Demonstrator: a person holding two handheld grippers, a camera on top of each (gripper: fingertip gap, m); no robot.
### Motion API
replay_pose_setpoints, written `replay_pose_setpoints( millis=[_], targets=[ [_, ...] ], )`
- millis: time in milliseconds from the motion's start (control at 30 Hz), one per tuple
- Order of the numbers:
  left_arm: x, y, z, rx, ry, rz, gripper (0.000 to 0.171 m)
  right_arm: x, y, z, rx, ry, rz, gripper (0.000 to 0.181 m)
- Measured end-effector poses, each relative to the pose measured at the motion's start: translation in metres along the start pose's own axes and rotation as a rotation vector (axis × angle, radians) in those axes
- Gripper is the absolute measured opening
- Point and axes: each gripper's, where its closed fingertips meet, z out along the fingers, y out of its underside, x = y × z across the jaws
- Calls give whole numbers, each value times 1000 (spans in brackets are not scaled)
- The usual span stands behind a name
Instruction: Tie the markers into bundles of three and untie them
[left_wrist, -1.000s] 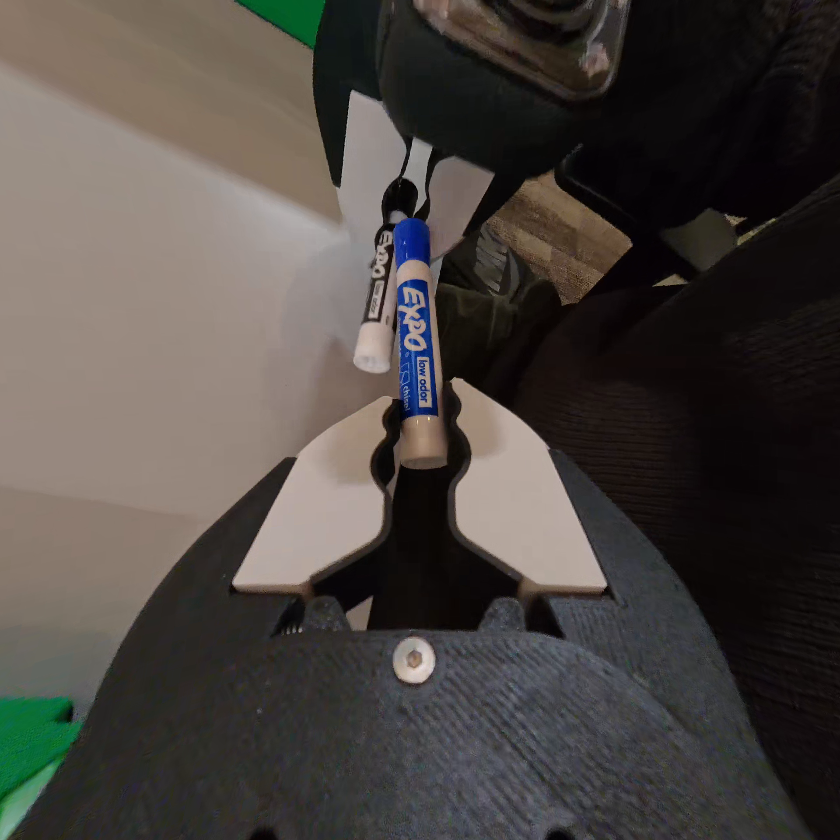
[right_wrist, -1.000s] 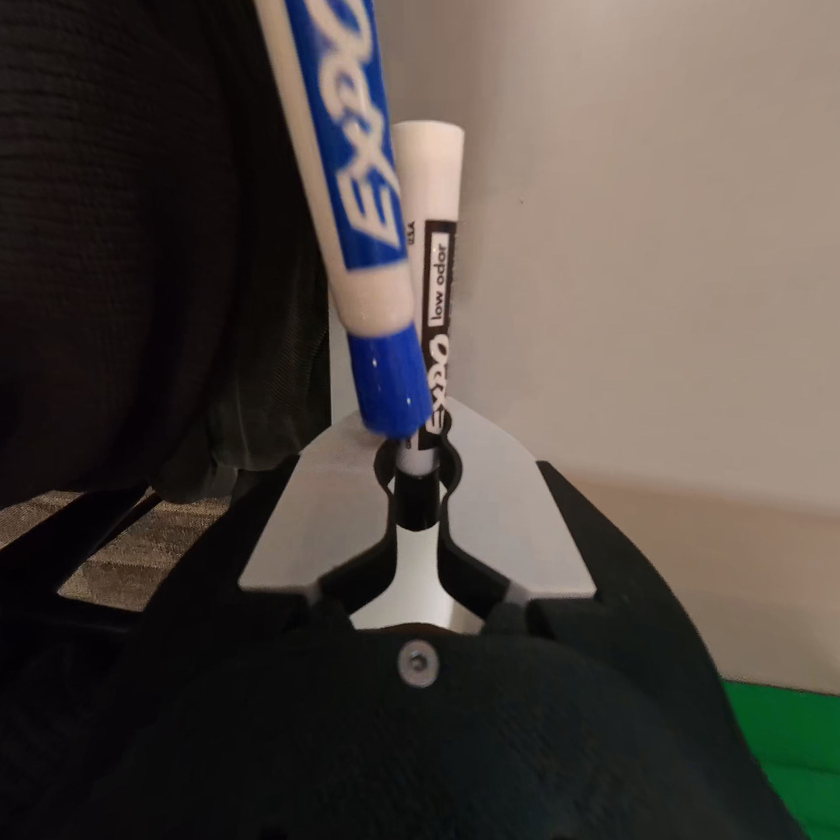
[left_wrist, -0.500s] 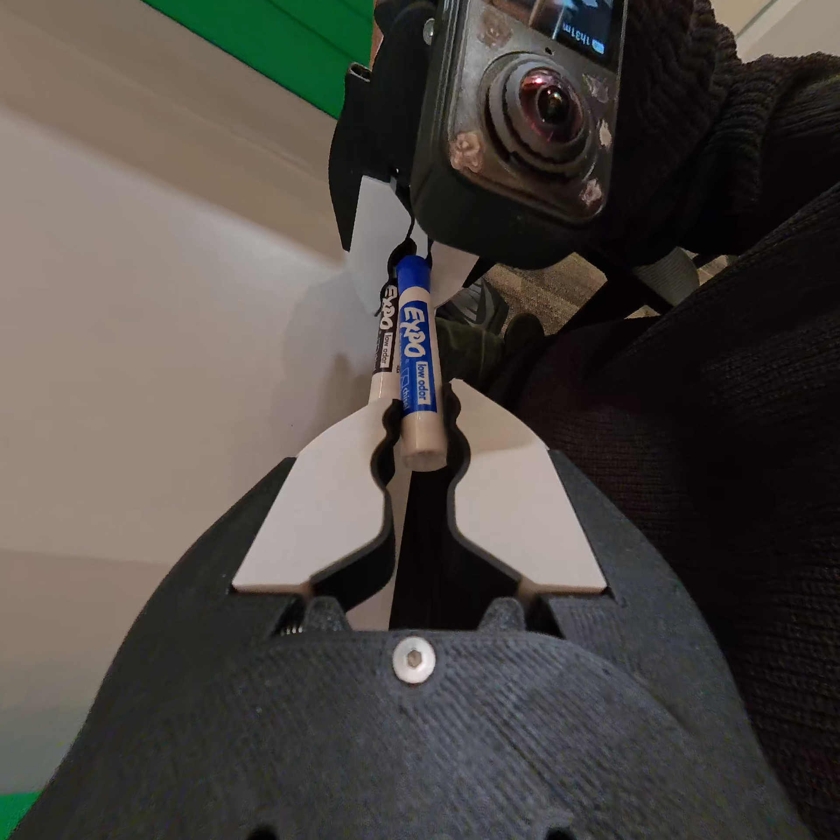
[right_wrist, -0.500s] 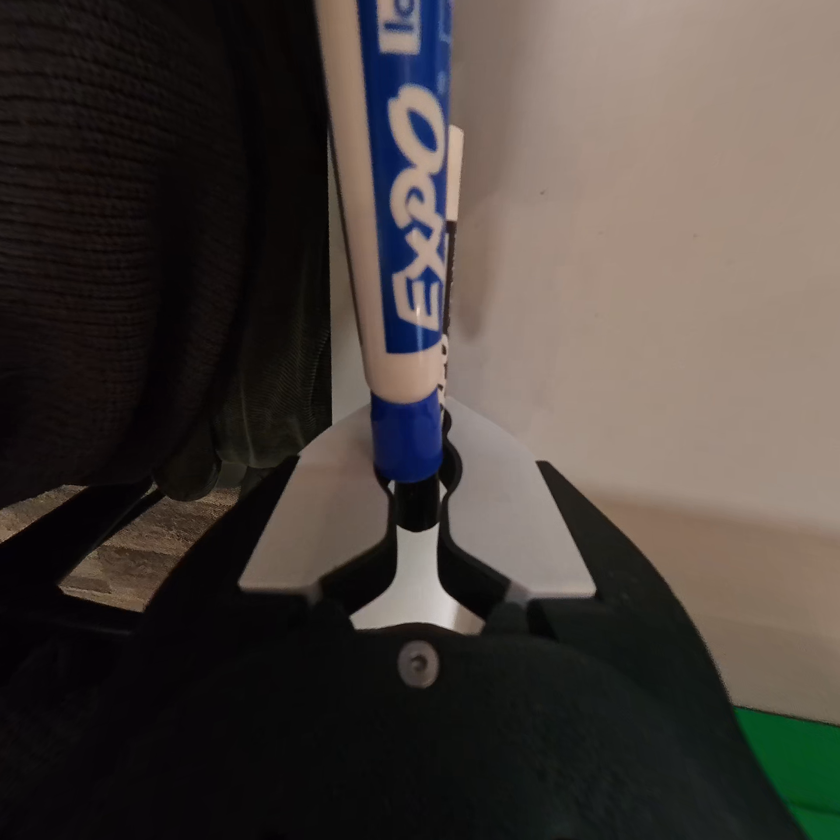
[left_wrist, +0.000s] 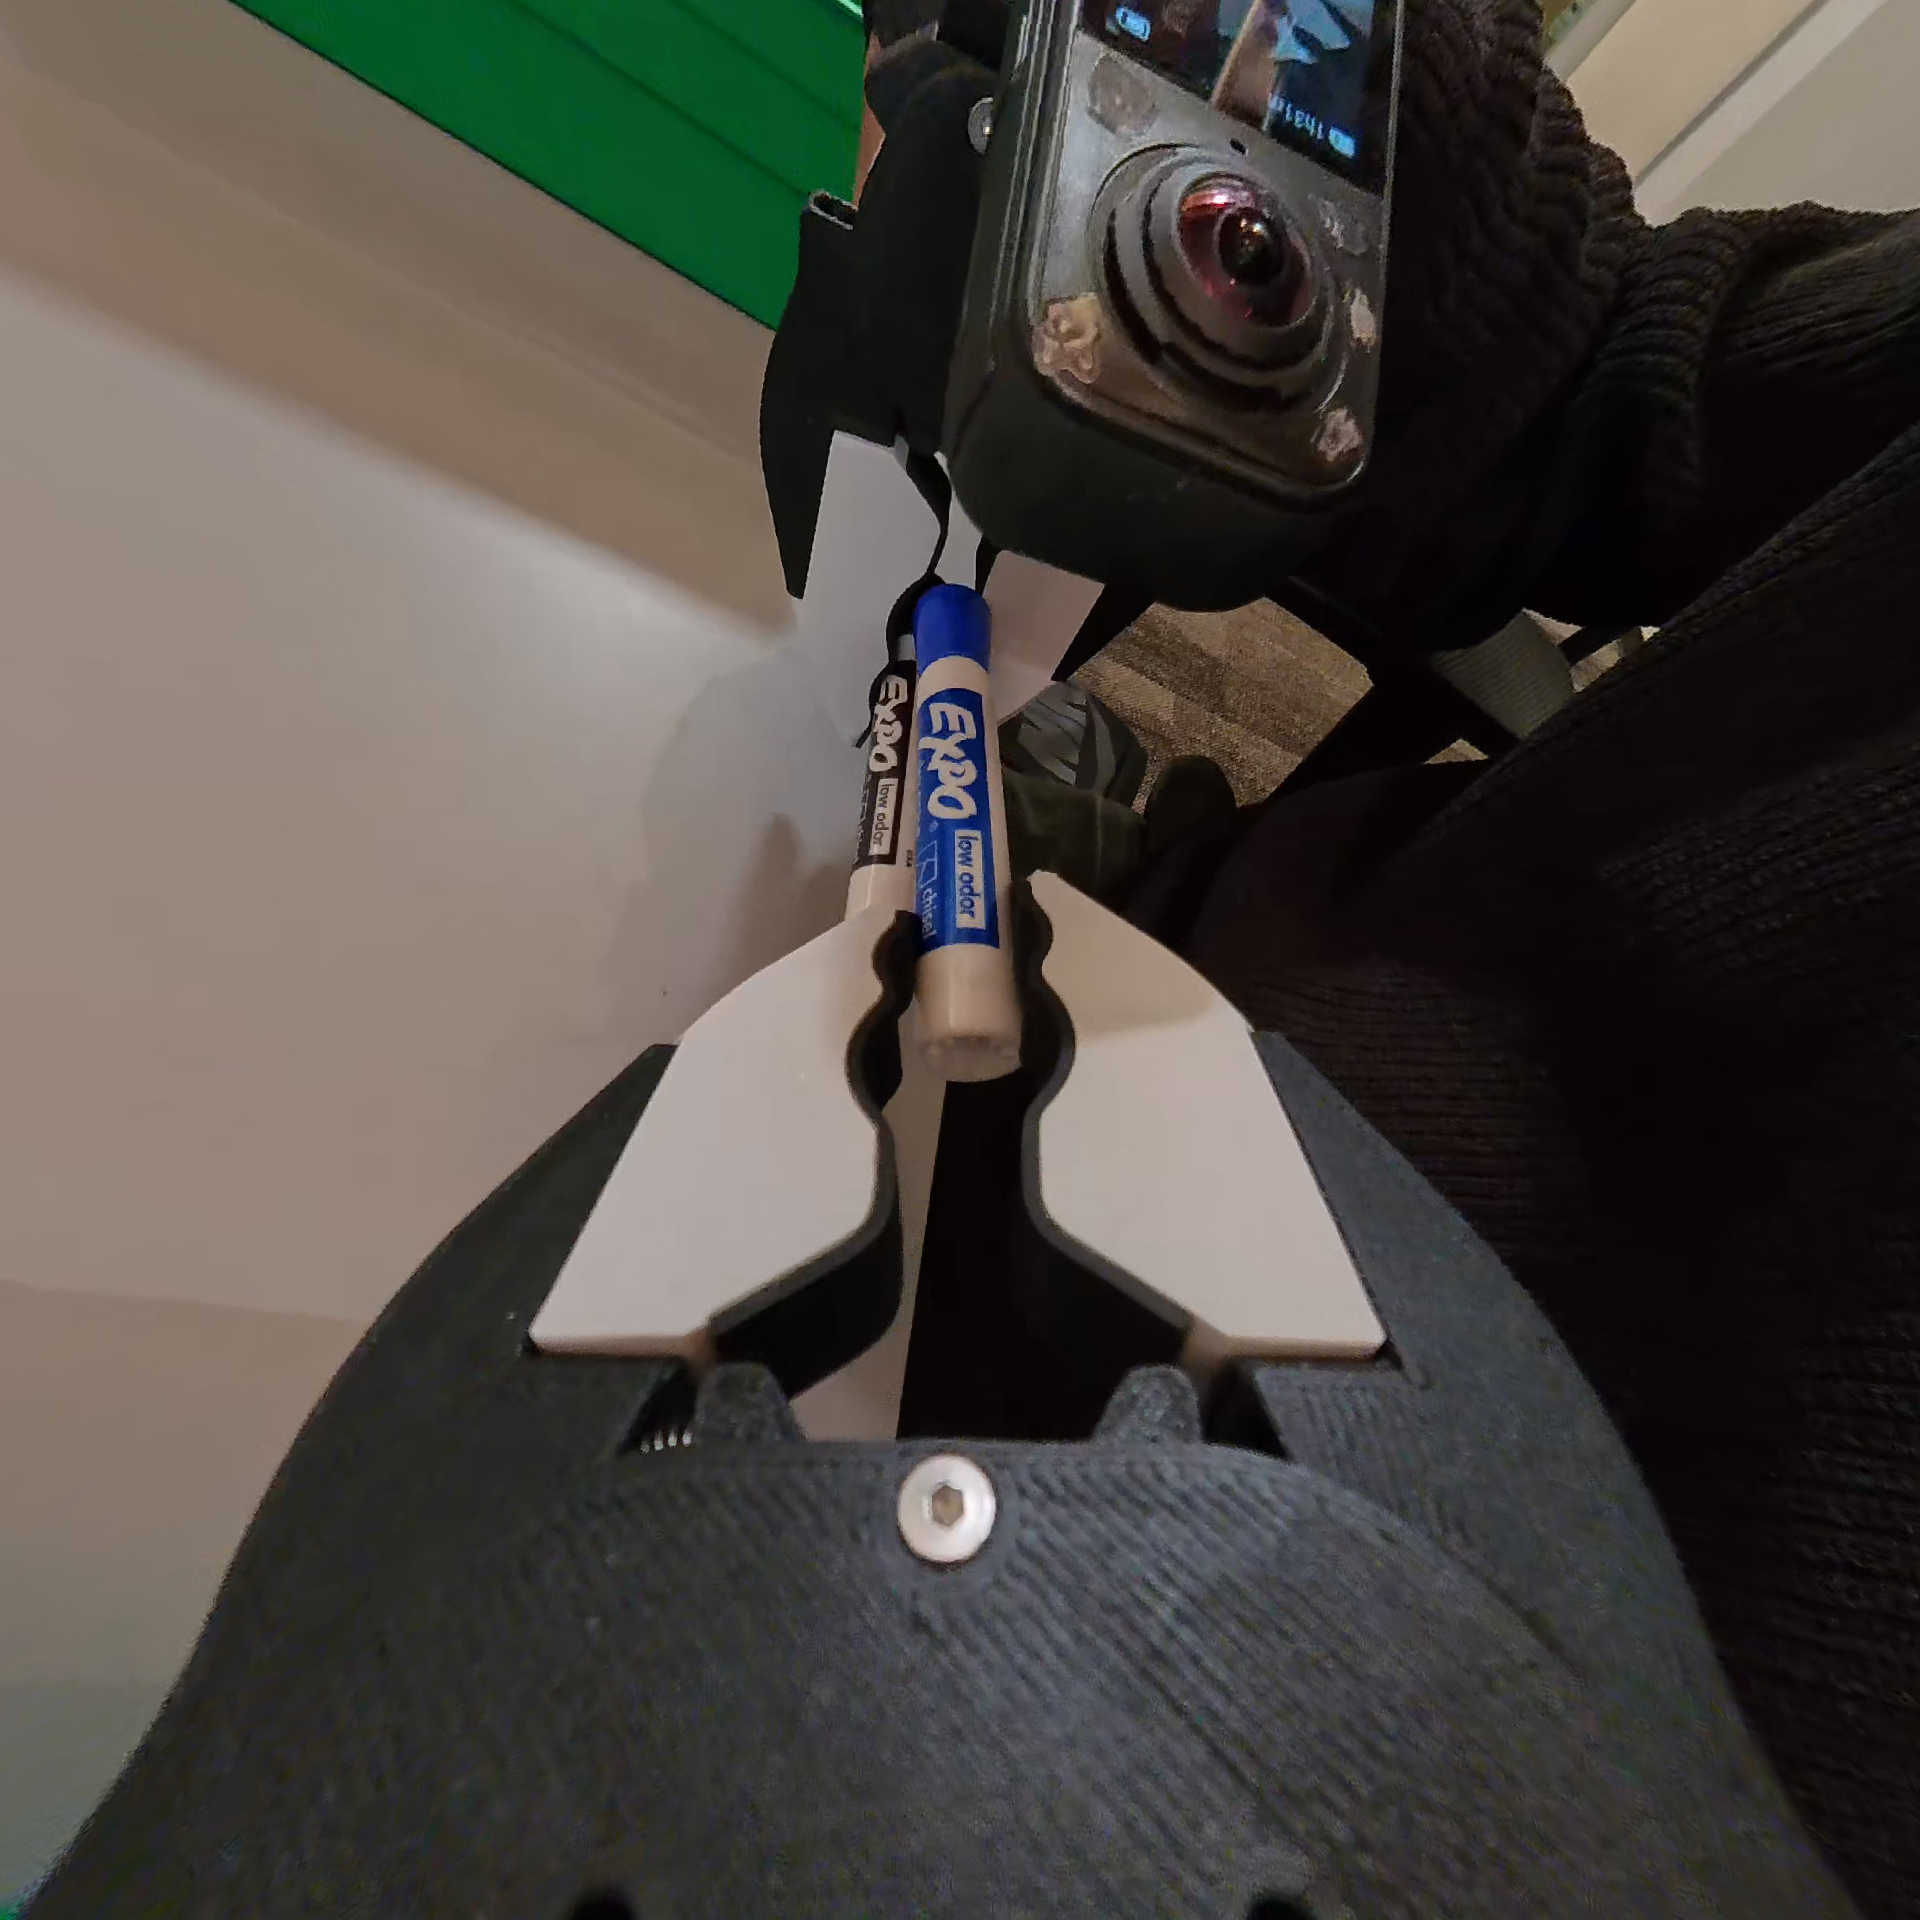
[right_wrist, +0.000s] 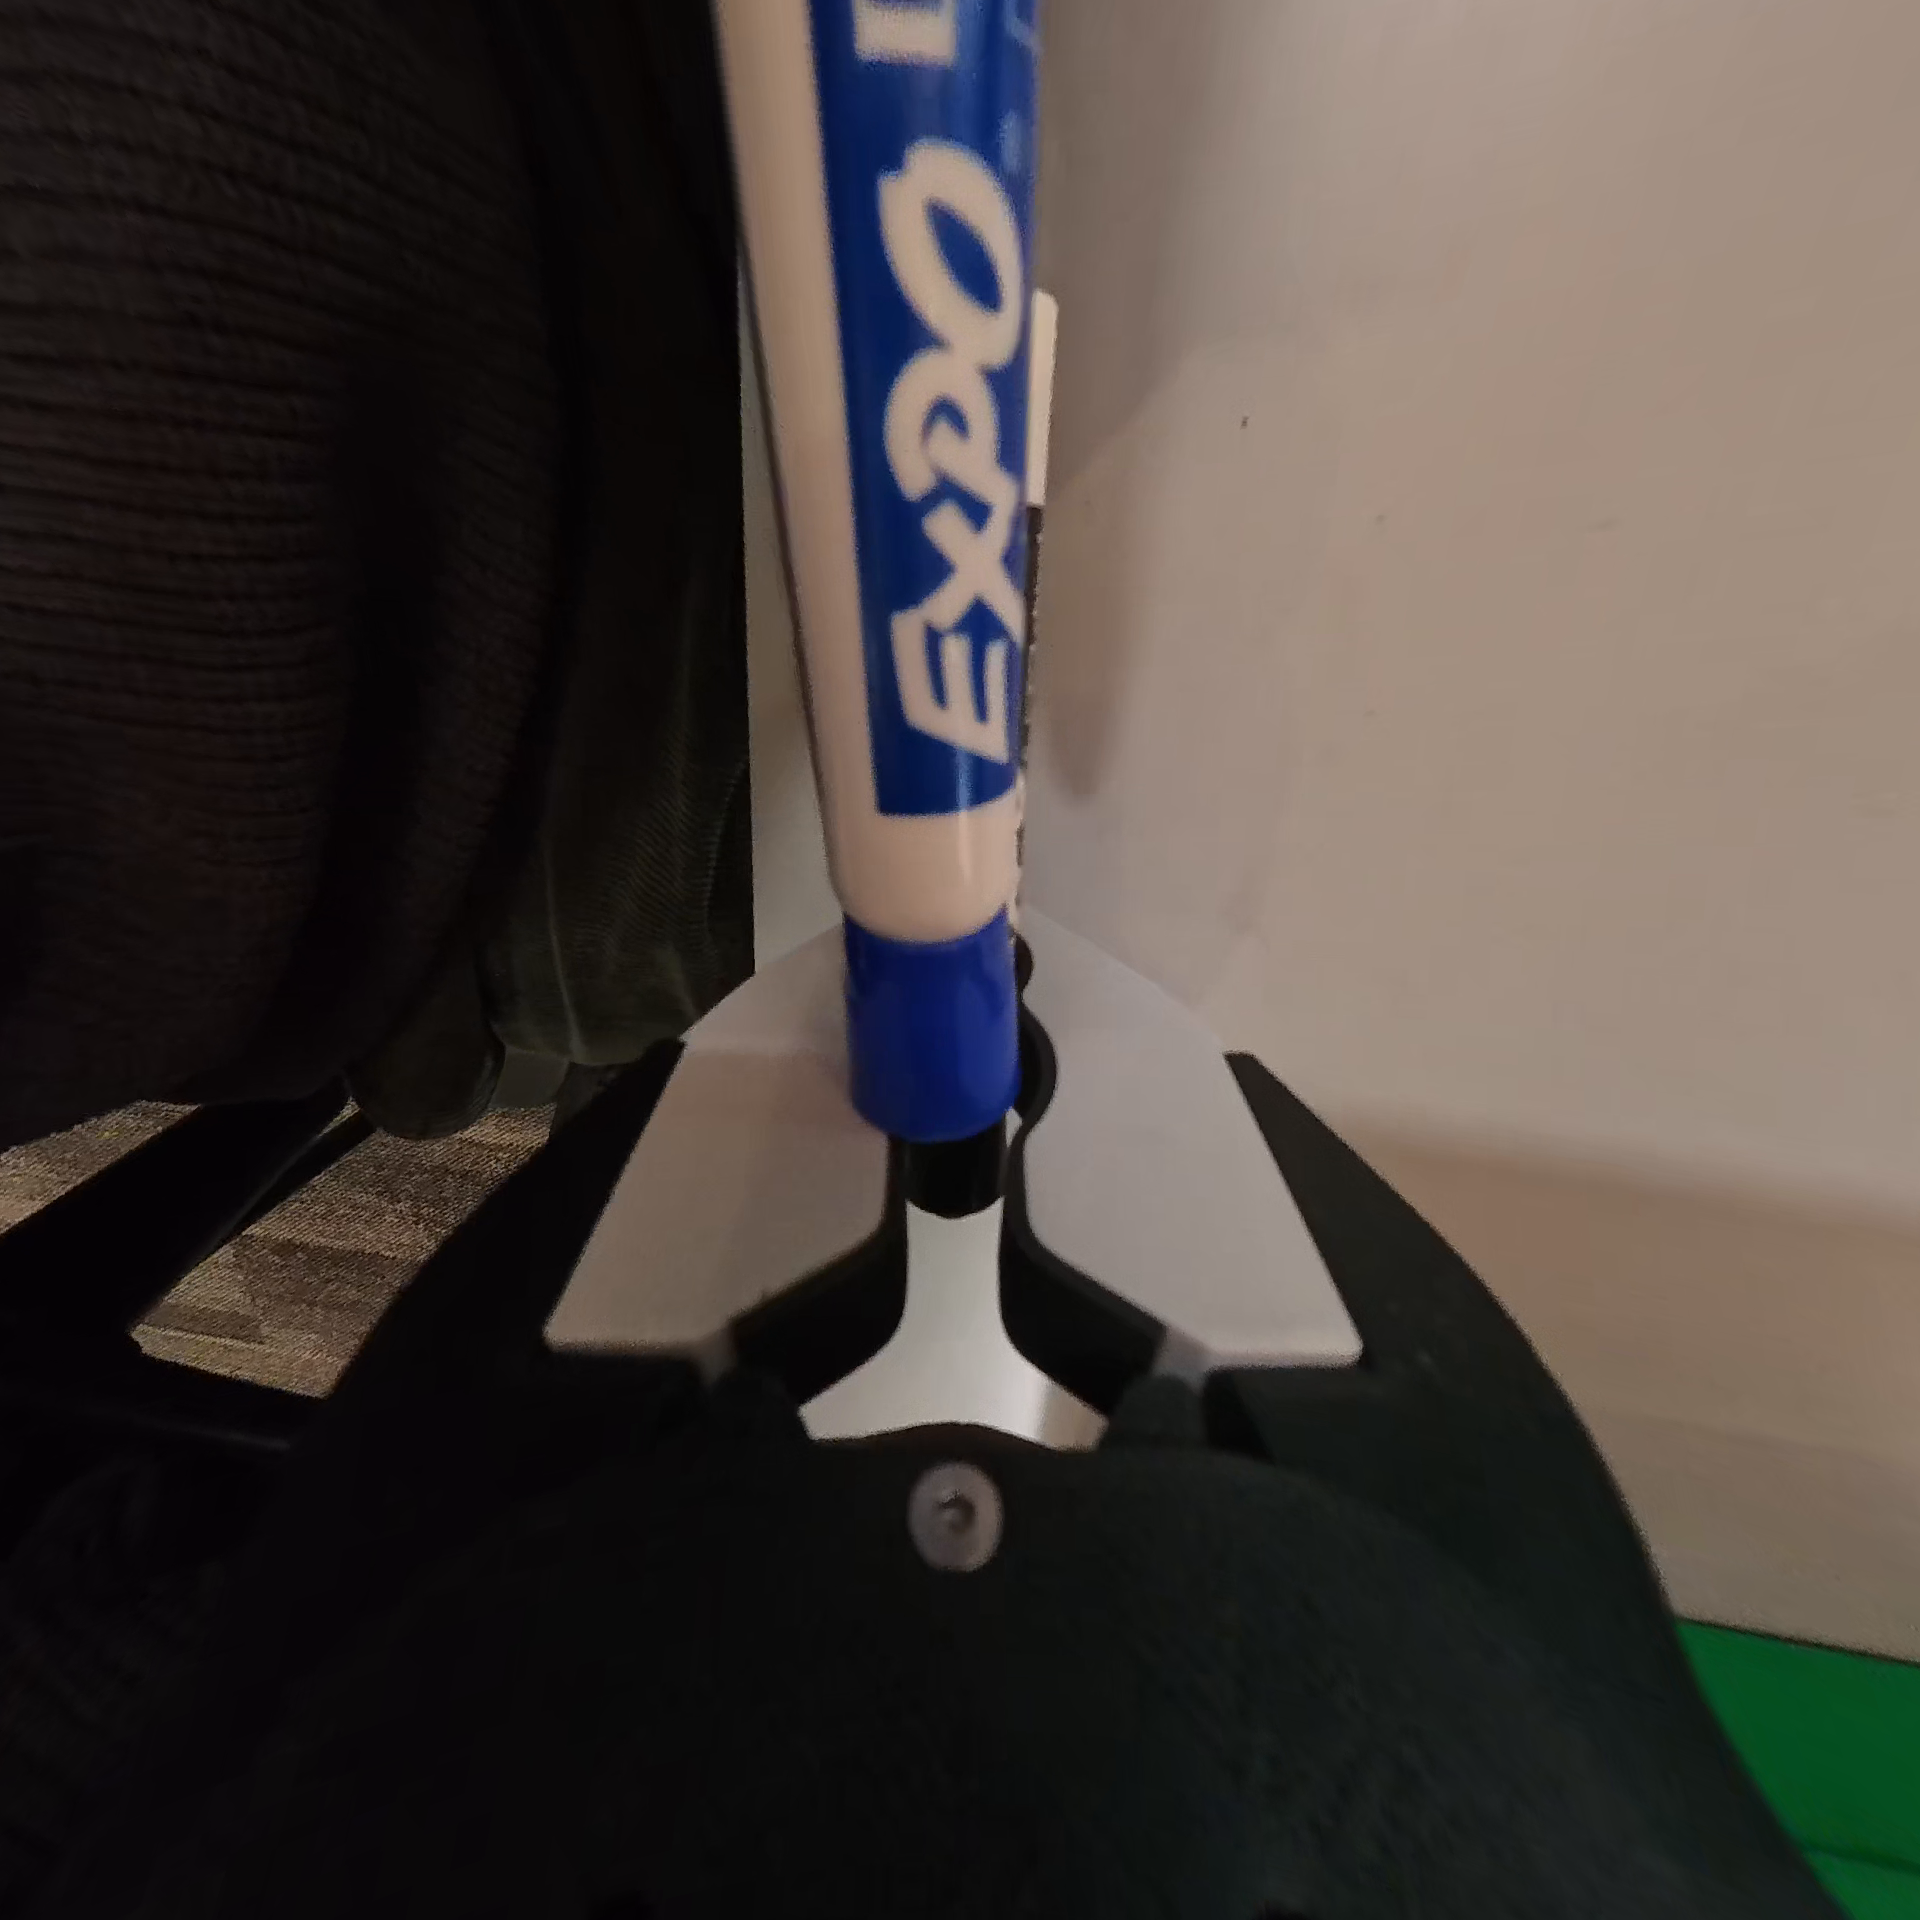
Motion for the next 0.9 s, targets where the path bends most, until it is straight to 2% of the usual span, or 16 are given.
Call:
replay_pose_setpoints(
  millis=[200,333,600,900],
  targets=[
    [-2,-1,2,-22,-19,16,20,1,-2,-6,30,2,10,14],
    [4,2,6,-51,18,38,21,3,-1,-4,24,13,9,14],
    [3,-4,6,-21,20,41,20,2,-3,-7,42,6,8,15],
    [4,-13,23,25,49,5,20,-2,-17,-14,120,-7,-7,15]
  ],
)
